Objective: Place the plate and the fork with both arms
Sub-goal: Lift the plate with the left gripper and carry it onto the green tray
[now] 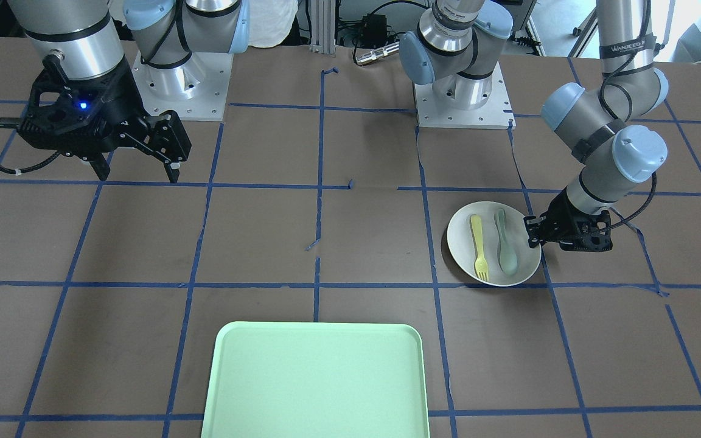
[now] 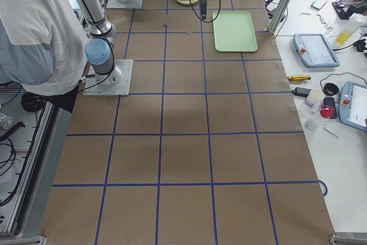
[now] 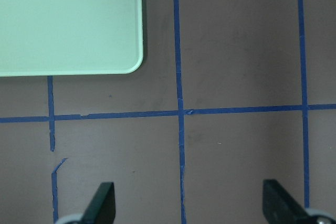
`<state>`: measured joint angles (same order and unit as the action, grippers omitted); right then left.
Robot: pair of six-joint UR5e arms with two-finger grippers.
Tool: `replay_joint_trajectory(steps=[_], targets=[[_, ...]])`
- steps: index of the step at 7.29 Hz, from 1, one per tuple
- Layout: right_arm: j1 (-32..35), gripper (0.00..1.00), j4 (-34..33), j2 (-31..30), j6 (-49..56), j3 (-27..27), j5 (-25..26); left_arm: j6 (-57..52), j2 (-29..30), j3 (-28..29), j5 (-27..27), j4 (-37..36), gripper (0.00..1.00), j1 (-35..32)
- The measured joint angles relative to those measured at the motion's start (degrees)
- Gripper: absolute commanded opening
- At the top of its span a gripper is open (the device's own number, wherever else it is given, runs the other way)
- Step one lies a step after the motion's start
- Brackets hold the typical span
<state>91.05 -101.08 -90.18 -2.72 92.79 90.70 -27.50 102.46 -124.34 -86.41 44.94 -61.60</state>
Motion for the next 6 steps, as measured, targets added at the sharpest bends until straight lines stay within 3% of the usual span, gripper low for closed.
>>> replay_joint_trajectory(steps=[4, 6], targets=[[0.00, 1.00, -0.03, 0.00, 0.00, 0.02, 0.06, 0.29, -0.30, 1.72, 5.56, 0.72, 0.00, 0.55], [0.00, 1.00, -0.03, 0.00, 0.00, 0.03, 0.08, 0.36, -0.01, 6.59, 8.08, 6.47, 0.00, 0.42]])
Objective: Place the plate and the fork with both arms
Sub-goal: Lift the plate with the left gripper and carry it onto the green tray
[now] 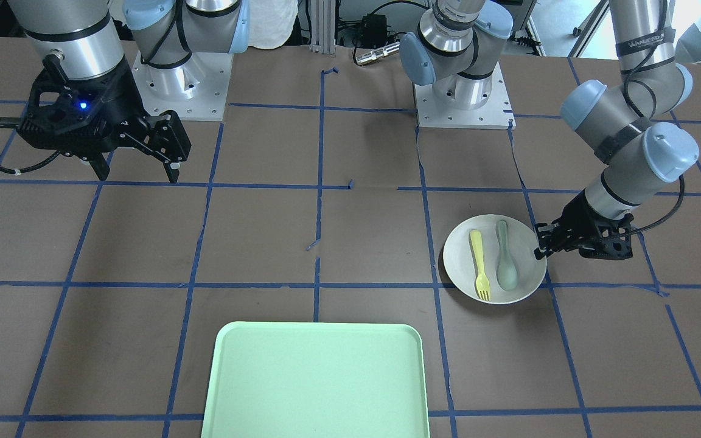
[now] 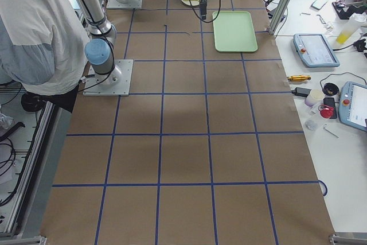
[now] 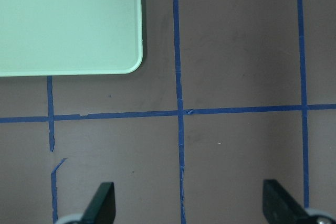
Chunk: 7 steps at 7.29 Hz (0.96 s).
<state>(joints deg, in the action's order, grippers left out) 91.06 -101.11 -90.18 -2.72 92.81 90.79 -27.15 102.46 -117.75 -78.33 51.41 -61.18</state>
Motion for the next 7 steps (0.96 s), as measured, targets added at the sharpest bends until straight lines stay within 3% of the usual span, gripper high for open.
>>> replay_joint_trajectory(steps=[5, 7], targets=[[0.00, 1.00, 0.00, 0.00, 0.00, 0.00, 0.08, 4.81, 2.53, 6.33, 8.68, 3.83, 0.00, -1.56], [0.00, 1.00, 0.01, 0.00, 0.00, 0.00, 0.09, 10.45, 5.93, 11.86, 11.15, 4.39, 0.00, -6.41]])
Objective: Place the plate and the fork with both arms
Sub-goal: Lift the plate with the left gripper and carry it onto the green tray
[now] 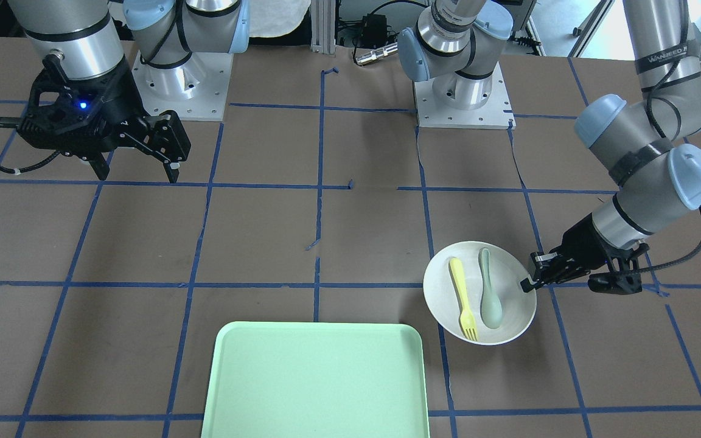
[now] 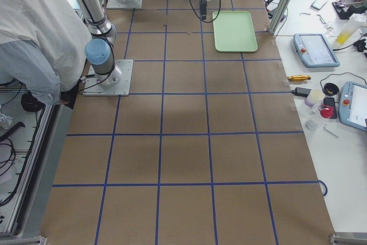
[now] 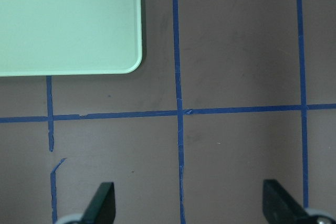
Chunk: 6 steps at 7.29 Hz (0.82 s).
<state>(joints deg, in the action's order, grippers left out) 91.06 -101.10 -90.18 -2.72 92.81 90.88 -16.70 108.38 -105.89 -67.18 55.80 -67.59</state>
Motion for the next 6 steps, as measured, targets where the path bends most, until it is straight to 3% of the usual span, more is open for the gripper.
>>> replay_joint_trajectory(steps=[6], targets=[[0.00, 1.00, 0.00, 0.00, 0.00, 0.00, -0.05, 14.21, 17.40, 22.37, 2.98, 2.91, 0.00, -14.24]])
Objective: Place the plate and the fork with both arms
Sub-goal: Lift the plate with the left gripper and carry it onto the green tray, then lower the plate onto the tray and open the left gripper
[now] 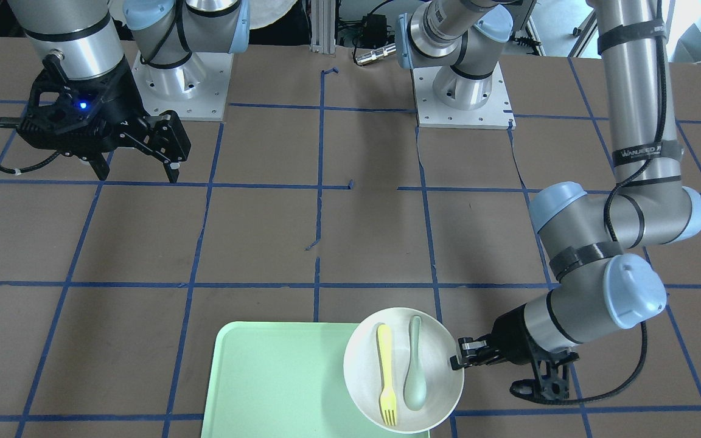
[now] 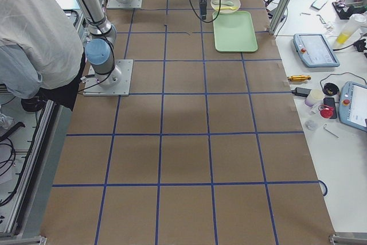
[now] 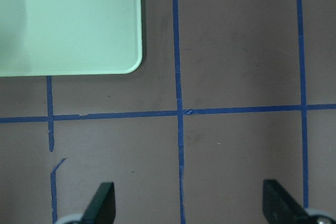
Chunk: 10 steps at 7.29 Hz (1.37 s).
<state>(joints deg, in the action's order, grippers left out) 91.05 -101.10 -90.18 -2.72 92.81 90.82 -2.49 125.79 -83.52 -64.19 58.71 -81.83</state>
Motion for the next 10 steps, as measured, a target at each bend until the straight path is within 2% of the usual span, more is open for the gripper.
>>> replay_joint_trajectory(steps=[2, 4, 7, 10], targets=[[0.00, 1.00, 0.02, 0.00, 0.00, 0.02, -0.05, 4.35, 3.26, 3.93, 0.43, -0.80, 0.00, -4.18], [0.01, 1.00, 0.02, 0.00, 0.00, 0.07, -0.07, 7.30, 5.89, 5.13, 0.53, -4.14, 0.00, -6.98], [0.08, 1.00, -0.02, 0.00, 0.00, 0.09, -0.08, 10.61, 8.94, 6.73, 0.13, -7.80, 0.00, -9.63], [0.13, 1.00, -0.04, 0.00, 0.00, 0.09, -0.07, 11.39, 10.72, 8.50, -0.25, -8.33, 0.00, -10.26]])
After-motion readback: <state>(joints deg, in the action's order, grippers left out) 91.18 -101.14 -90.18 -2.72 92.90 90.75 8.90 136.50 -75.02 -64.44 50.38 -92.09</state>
